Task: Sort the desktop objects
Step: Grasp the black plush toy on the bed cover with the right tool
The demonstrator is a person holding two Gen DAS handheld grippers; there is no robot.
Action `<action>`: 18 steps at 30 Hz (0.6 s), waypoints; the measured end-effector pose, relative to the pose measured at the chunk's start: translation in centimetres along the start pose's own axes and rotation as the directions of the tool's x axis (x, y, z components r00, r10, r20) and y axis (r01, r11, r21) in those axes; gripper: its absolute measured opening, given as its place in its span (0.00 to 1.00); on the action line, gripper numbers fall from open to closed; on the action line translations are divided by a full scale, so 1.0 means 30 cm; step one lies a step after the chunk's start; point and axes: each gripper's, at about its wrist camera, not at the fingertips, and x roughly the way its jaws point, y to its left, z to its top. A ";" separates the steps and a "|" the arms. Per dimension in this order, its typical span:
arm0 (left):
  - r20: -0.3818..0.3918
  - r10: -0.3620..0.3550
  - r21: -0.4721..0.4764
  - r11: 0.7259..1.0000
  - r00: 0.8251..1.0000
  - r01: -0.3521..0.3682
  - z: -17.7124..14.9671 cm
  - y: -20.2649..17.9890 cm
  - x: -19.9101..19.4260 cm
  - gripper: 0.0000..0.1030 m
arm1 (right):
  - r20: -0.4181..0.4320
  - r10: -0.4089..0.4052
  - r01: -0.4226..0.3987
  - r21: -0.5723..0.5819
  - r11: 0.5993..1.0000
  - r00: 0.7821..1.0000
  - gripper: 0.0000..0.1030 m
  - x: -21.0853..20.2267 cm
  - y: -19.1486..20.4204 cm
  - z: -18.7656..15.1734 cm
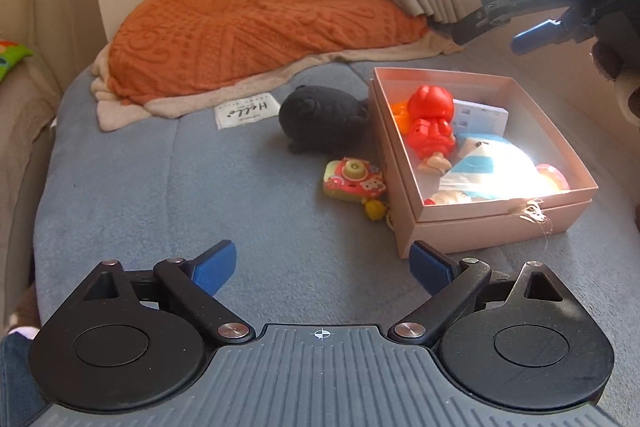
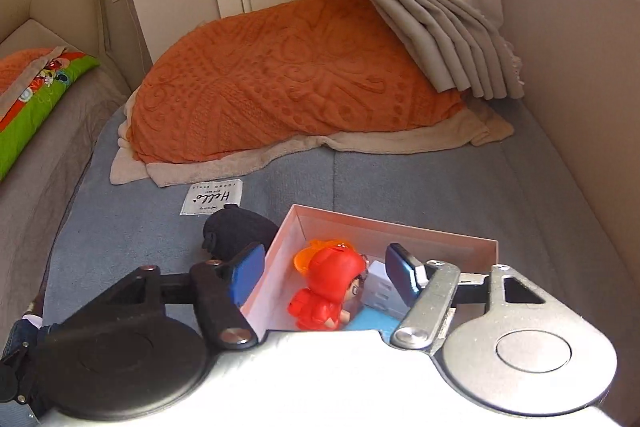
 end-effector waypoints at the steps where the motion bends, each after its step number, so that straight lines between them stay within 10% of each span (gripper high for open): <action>1: -0.005 0.002 -0.023 1.000 1.000 -0.002 0.000 0.010 0.005 0.94 | -0.006 0.014 -0.014 -0.012 1.000 1.000 0.58 0.034 0.036 0.021; 6: -0.039 -0.008 -0.093 0.996 0.999 0.004 -0.004 0.042 0.025 0.96 | -0.052 -0.019 0.013 -0.101 0.995 0.998 0.85 0.239 0.229 0.064; 12: -0.079 -0.049 -0.156 0.987 0.996 0.037 -0.015 0.058 0.056 0.97 | -0.096 -0.174 0.125 -0.381 0.916 0.980 0.86 0.493 0.432 0.011; 18: -0.111 -0.066 -0.114 0.992 0.992 0.054 -0.034 0.026 0.079 0.97 | -0.071 -0.196 0.140 -0.472 0.870 0.978 0.54 0.484 0.485 -0.023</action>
